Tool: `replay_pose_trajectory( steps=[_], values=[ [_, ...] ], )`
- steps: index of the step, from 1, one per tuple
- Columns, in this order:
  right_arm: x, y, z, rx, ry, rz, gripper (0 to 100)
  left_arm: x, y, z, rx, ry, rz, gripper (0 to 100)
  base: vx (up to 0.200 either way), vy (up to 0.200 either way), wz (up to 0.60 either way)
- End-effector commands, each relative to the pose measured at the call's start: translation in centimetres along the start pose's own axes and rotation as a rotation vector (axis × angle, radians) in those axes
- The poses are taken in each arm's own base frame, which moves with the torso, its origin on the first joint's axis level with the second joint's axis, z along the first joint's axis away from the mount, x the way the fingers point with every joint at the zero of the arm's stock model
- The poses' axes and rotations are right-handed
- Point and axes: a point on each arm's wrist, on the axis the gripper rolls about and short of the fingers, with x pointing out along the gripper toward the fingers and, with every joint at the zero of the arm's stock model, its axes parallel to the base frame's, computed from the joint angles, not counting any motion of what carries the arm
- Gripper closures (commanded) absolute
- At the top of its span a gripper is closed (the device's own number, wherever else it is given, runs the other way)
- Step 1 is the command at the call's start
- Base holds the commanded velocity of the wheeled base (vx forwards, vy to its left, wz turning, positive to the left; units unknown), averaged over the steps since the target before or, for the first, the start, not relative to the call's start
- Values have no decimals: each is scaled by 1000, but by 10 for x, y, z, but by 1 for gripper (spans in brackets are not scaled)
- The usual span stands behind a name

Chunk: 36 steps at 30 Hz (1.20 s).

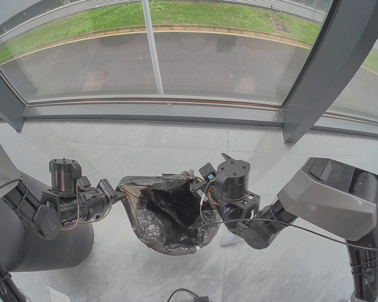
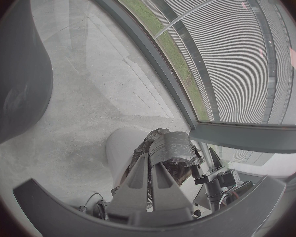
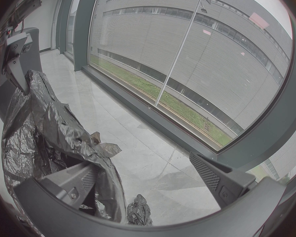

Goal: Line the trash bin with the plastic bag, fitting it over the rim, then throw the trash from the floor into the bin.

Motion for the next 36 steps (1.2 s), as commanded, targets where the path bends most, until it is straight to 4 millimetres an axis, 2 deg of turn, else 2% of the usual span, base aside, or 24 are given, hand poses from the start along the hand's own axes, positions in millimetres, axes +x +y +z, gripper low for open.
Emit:
replay_pose_trajectory(
  steps=[1,9,15,36],
  values=[
    [4,-2,-8,2,15,-7,0,7,8,-3,27,13,19,100,0,0,0],
    [11,1,-19,13,-4,-25,0,15,16,-2,88,3,23,100,0,0,0],
    [16,-1,-28,29,-14,-53,0,23,32,-1,165,11,66,100,0,0,0],
    [21,-3,-25,44,-37,-65,0,46,48,-3,246,-51,9,100,0,0,0]
  ],
)
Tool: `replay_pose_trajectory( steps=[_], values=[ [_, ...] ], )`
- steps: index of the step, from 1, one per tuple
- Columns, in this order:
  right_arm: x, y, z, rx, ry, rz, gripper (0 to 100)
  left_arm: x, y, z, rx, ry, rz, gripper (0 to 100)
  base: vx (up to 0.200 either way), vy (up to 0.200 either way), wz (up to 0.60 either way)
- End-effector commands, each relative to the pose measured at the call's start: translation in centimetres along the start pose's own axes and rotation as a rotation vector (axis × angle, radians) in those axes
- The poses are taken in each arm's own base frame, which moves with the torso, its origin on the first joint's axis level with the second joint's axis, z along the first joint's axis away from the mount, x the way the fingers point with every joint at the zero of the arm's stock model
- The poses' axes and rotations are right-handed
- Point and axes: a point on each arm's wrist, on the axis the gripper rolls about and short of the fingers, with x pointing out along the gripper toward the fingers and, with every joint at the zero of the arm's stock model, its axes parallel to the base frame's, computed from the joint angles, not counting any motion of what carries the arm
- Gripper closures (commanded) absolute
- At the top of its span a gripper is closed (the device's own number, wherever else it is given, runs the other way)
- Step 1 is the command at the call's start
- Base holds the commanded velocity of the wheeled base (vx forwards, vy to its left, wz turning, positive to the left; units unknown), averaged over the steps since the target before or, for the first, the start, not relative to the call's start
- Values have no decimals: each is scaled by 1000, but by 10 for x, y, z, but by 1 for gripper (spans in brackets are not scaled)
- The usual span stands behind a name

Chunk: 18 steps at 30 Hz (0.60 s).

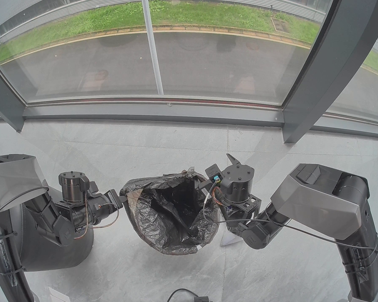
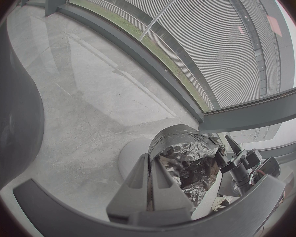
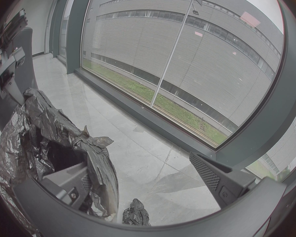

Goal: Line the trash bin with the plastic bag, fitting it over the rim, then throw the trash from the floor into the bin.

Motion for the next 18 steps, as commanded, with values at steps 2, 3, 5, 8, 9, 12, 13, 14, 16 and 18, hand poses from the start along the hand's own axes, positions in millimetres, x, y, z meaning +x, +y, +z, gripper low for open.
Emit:
replay_pose_trajectory(
  steps=[2,3,5,8,9,12,13,14,16,18],
  values=[
    [6,0,-1,6,-3,-17,0,8,9,-7,-6,11,12,100,0,0,0],
    [6,0,-1,8,-4,-18,0,9,10,-8,-5,7,9,100,0,0,0],
    [6,0,-1,9,-6,-19,0,11,13,-9,-4,2,7,100,0,0,0],
    [9,1,-3,9,-5,-22,0,13,16,-9,-6,-1,10,100,0,0,0],
    [11,0,-3,11,-6,-26,0,13,16,-10,-8,0,10,100,0,0,0],
    [13,0,-7,10,-1,-30,0,15,17,-11,-5,-11,12,100,0,0,0],
    [13,1,-9,8,3,-28,0,15,18,-10,-2,-19,6,100,0,0,0],
    [14,2,-10,6,5,-27,0,16,18,-11,0,-23,3,100,0,0,0],
    [14,3,-12,6,7,-26,0,18,20,-12,1,-29,0,100,0,0,0],
    [15,4,-14,3,12,-25,0,19,21,-13,2,-31,-3,100,0,0,0]
  ],
)
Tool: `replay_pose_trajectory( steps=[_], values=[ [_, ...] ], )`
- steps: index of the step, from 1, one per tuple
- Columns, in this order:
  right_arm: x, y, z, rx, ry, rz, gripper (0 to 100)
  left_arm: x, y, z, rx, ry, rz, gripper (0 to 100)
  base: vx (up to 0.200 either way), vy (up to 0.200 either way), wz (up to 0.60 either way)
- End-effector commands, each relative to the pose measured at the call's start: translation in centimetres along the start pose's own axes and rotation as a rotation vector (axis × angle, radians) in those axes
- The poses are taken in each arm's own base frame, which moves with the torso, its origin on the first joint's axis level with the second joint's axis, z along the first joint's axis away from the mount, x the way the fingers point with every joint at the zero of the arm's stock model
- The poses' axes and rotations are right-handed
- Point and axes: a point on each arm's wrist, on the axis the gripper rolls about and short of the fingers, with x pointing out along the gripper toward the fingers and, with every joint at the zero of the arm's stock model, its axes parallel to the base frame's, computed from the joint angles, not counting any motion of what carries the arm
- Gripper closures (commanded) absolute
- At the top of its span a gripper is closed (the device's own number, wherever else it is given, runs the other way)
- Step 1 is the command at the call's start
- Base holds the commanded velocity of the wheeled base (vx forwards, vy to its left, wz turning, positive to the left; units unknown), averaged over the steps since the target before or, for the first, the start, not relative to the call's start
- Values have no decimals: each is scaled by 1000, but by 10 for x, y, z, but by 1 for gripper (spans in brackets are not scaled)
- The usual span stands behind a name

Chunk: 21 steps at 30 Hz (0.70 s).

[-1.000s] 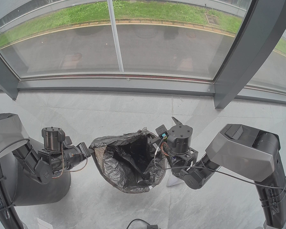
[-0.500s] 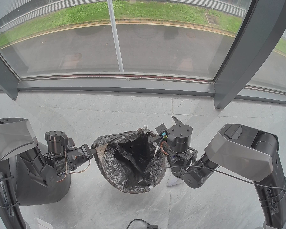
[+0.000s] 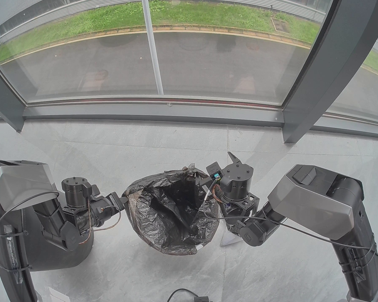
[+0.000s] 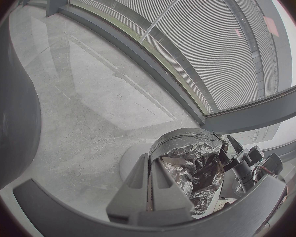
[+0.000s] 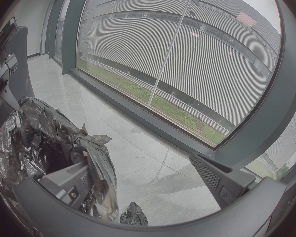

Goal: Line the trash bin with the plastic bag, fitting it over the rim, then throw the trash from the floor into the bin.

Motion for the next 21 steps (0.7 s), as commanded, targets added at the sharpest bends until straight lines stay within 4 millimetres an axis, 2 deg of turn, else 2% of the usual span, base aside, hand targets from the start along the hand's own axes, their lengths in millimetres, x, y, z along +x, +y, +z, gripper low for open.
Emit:
replay_pose_trajectory(
  steps=[1,21],
  values=[
    [2,4,-6,-6,10,4,0,3,6,-6,-6,19,12,100,0,0,0],
    [7,1,-13,5,20,-6,0,5,8,-15,-9,48,18,100,0,0,0]
  ],
)
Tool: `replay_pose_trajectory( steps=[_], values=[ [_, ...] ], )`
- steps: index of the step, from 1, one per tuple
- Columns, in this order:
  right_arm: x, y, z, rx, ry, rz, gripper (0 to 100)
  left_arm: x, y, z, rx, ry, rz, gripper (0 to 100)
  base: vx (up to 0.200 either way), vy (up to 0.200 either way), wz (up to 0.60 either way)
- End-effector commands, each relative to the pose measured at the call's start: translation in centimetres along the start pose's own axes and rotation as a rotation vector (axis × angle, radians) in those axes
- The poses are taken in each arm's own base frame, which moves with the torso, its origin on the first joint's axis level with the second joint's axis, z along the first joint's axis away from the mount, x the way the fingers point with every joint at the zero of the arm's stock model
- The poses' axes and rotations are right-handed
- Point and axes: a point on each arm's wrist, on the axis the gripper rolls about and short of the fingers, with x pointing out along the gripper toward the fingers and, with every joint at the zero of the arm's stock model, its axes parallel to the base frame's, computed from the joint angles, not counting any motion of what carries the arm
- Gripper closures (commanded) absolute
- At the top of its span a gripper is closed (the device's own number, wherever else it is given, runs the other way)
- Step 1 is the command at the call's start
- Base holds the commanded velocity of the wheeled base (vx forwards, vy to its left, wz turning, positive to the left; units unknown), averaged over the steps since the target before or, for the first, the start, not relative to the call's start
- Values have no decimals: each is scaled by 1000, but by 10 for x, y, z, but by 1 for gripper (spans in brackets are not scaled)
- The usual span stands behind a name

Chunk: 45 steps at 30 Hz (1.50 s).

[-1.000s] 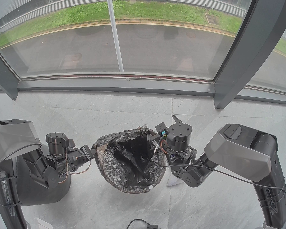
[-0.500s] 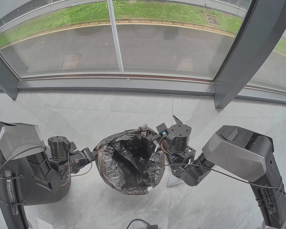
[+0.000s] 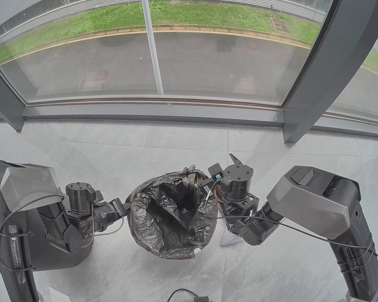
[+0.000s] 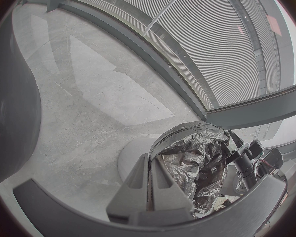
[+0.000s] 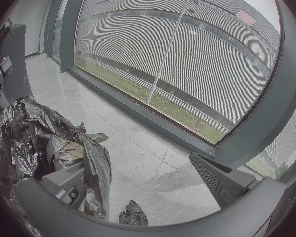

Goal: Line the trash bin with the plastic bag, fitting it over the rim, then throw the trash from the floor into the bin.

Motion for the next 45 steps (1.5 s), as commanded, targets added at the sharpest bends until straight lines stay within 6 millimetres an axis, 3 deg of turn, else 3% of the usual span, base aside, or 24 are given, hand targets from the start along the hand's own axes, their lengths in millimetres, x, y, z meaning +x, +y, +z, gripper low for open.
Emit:
replay_pose_trajectory(
  steps=[1,24,39,40,45],
  values=[
    [0,1,-3,-3,5,2,0,1,1,-2,-3,6,4,100,0,0,0],
    [3,4,-19,-7,21,-4,0,5,7,-8,-12,25,20,100,0,0,0],
    [2,2,-15,-4,17,-8,0,3,7,-7,-12,17,33,100,0,0,0],
    [2,1,-15,-4,18,-9,0,3,7,-7,-12,18,34,0,0,0,0],
    [2,1,-15,-1,13,-9,0,2,6,-7,-13,14,31,0,0,0,0]
  ],
)
